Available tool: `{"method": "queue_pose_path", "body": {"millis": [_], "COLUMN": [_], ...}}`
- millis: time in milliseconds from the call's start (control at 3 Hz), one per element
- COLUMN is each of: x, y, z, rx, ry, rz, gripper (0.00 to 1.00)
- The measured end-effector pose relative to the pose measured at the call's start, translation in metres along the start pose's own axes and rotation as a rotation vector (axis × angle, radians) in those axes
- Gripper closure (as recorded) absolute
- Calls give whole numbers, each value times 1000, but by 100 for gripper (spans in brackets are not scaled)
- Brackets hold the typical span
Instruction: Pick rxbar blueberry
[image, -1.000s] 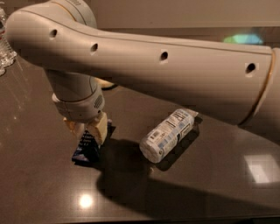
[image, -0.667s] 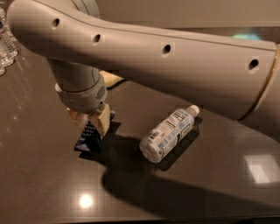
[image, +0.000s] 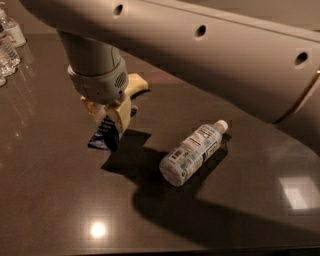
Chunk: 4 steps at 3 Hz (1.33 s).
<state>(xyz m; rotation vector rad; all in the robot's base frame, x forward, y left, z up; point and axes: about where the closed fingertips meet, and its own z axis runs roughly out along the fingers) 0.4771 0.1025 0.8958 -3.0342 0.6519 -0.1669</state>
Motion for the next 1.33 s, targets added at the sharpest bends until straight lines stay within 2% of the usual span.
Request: {"method": "queue_pose_path", "body": {"millis": [667, 1333], "x": [22, 25], "y": [-12, -29], "z": [-43, -46], "rx": [56, 126], "ry": [-8, 4], "rz": [53, 54], "gripper": [100, 100]}}
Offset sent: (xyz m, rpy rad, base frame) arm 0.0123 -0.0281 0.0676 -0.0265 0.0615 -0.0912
